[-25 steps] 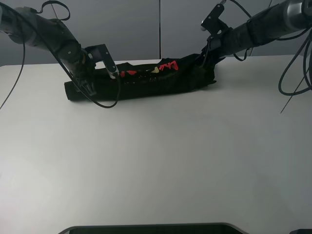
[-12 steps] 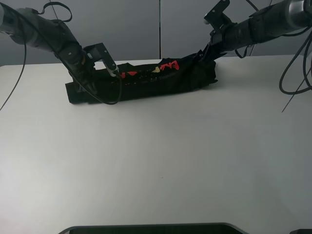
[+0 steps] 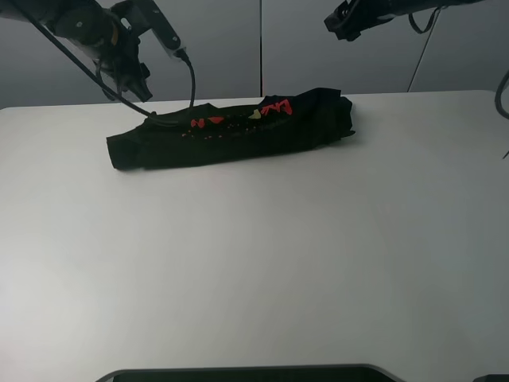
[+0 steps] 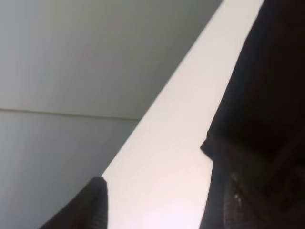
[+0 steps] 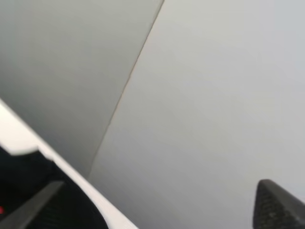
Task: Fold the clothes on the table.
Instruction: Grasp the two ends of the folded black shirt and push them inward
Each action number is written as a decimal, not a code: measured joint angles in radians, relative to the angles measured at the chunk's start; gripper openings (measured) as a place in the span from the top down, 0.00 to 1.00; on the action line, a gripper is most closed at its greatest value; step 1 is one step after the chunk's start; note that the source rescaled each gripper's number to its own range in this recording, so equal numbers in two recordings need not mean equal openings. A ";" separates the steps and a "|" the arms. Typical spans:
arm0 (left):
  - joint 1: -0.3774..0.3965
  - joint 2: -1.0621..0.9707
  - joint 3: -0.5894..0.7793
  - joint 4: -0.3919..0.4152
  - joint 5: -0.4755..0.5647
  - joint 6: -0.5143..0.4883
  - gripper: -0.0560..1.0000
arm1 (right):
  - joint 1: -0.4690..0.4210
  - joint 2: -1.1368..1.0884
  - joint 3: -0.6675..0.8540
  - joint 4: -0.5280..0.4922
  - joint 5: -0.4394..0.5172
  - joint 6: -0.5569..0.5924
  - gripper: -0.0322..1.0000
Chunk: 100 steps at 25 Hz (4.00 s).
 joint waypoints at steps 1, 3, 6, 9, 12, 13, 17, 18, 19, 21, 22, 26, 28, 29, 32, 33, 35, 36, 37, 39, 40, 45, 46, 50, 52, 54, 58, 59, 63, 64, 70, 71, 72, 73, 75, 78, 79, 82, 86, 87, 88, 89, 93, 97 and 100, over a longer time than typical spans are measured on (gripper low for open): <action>-0.003 -0.012 0.000 -0.031 0.000 0.000 0.27 | 0.000 -0.008 0.000 -0.016 0.012 0.051 0.20; -0.011 -0.024 0.000 -0.100 0.002 0.000 0.25 | 0.000 -0.009 0.000 -0.048 0.063 0.171 0.22; -0.019 -0.026 0.000 -0.193 0.014 0.000 0.26 | 0.000 -0.009 0.000 -0.098 0.173 0.275 0.47; -0.019 -0.024 0.000 -0.217 0.018 0.008 0.44 | 0.000 -0.003 0.000 -0.148 0.241 0.343 0.87; -0.019 -0.022 0.000 -0.224 0.020 0.032 0.69 | 0.000 0.028 0.000 -0.206 0.282 0.412 0.96; -0.019 -0.020 0.000 -0.227 0.020 0.038 0.75 | 0.000 0.043 0.000 -0.219 0.295 0.429 0.96; -0.019 0.015 0.000 -0.262 0.020 0.067 0.93 | 0.000 0.139 0.000 -0.231 0.307 0.453 0.97; -0.019 0.032 0.000 -0.278 0.020 0.080 0.94 | 0.000 0.167 0.000 -0.233 0.304 0.453 0.97; -0.019 0.048 0.000 -0.291 0.022 0.087 0.94 | 0.000 0.195 0.000 -0.237 0.297 0.448 0.97; -0.019 0.091 0.000 -0.304 0.022 0.097 0.94 | 0.000 0.238 0.000 -0.245 0.280 0.440 0.97; -0.019 0.111 0.000 -0.309 0.019 0.099 0.94 | 0.000 0.258 0.000 -0.247 0.271 0.437 0.97; -0.019 0.173 0.000 -0.321 -0.012 0.101 0.94 | 0.000 0.303 0.000 -0.247 0.220 0.423 0.97; -0.019 0.199 0.000 -0.327 -0.039 0.101 0.94 | 0.000 0.311 0.000 -0.247 0.197 0.405 0.97; -0.019 0.213 0.000 -0.329 -0.046 0.101 0.94 | 0.000 0.313 0.000 -0.247 0.190 0.401 0.97; -0.019 0.255 0.000 -0.331 -0.053 0.101 0.94 | 0.000 0.314 0.000 -0.247 0.176 0.394 0.97; -0.019 0.270 0.000 -0.331 -0.049 0.101 0.94 | 0.000 0.314 0.000 -0.247 0.173 0.394 0.97; -0.019 0.282 -0.004 -0.329 -0.043 0.101 0.94 | 0.000 0.315 0.000 -0.247 0.175 0.394 0.97; -0.019 0.286 -0.006 -0.329 -0.040 0.101 0.94 | 0.000 0.315 0.000 -0.247 0.177 0.394 0.97; -0.019 0.288 -0.011 -0.329 -0.033 0.101 0.94 | 0.000 0.318 0.000 -0.247 0.179 0.394 0.97; -0.019 0.290 -0.015 -0.329 -0.023 0.101 0.94 | 0.000 0.333 0.000 -0.245 0.192 0.404 0.97; -0.019 0.290 -0.015 -0.331 -0.020 0.101 0.94 | 0.000 0.344 0.000 -0.245 0.202 0.412 0.97; -0.021 0.295 -0.022 -0.327 0.011 0.101 0.95 | -0.002 0.372 -0.013 -0.283 0.285 0.515 0.97; -0.021 0.295 -0.023 -0.327 0.023 0.101 0.95 | -0.002 0.372 -0.016 -0.323 0.305 0.567 0.97; -0.021 0.295 -0.029 -0.327 0.078 0.117 0.95 | 0.000 0.353 -0.023 -0.534 0.361 0.857 0.97; -0.021 0.294 -0.033 -0.366 0.119 0.185 0.95 | 0.002 0.341 -0.024 -0.631 0.401 0.981 0.97; -0.021 0.287 -0.033 -0.433 0.163 0.269 0.95 | 0.004 0.330 -0.024 -0.683 0.446 1.051 0.97; -0.023 0.278 -0.035 -0.584 0.265 0.371 0.95 | 0.006 0.313 -0.022 -0.747 0.554 1.120 0.97; -0.025 0.276 -0.035 -0.611 0.292 0.379 0.95 | 0.006 0.312 -0.022 -0.769 0.583 1.140 0.97; -0.058 0.272 -0.036 -0.634 0.379 0.388 0.95 | 0.006 0.301 -0.016 -0.834 0.689 1.208 0.96; -0.063 0.270 -0.036 -0.634 0.395 0.388 0.95 | 0.006 0.296 -0.004 -0.842 0.702 1.218 0.96; -0.078 0.247 -0.026 -0.689 0.495 0.388 0.95 | 0.006 0.236 0.088 -0.868 0.715 1.237 0.96; -0.080 0.240 -0.020 -0.697 0.517 0.388 0.95 | 0.006 0.224 0.097 -0.878 0.719 1.237 0.96; -0.082 0.231 -0.015 -0.710 0.537 0.388 0.95 | 0.006 0.210 0.100 -0.886 0.723 1.239 0.96; -0.082 0.223 -0.010 -0.712 0.559 0.388 0.95 | 0.006 0.196 0.102 -0.899 0.732 1.242 0.96; -0.082 0.197 -0.001 -0.708 0.601 0.388 0.95 | 0.004 0.152 0.104 -0.925 0.742 1.242 0.96; -0.082 0.151 -0.001 -0.692 0.623 0.388 0.95 | 0.002 0.085 0.104 -0.930 0.747 1.245 0.96; -0.082 0.138 -0.001 -0.690 0.617 0.388 0.95 | 0.002 0.063 0.104 -0.928 0.747 1.235 0.96; -0.082 0.111 -0.001 -0.689 0.581 0.390 0.95 | 0.002 0.006 0.104 -0.893 0.747 1.179 0.95; -0.080 0.054 -0.001 -0.749 0.553 0.422 0.95 | 0.002 -0.057 0.104 -0.880 0.747 1.135 0.74; -0.080 0.041 -0.001 -0.768 0.549 0.427 0.95 | 0.002 -0.067 0.104 -0.883 0.747 1.130 0.63; -0.080 0.024 -0.001 -0.787 0.547 0.431 0.94 | 0.002 -0.073 0.104 -0.894 0.747 1.129 0.53; -0.080 0.009 -0.001 -0.802 0.545 0.431 0.93 | 0.002 -0.077 0.106 -0.904 0.747 1.129 0.44; -0.080 -0.037 -0.001 -0.838 0.552 0.436 0.80 | 0.002 -0.077 0.106 -0.925 0.707 1.147 0.19; -0.080 -0.051 -0.001 -0.833 0.595 0.436 0.60 | -0.033 -0.064 0.106 -0.954 0.672 1.198 0.17; -0.080 -0.051 -0.001 -0.824 0.620 0.436 0.50 | -0.104 -0.030 0.114 -0.941 0.658 1.242 0.16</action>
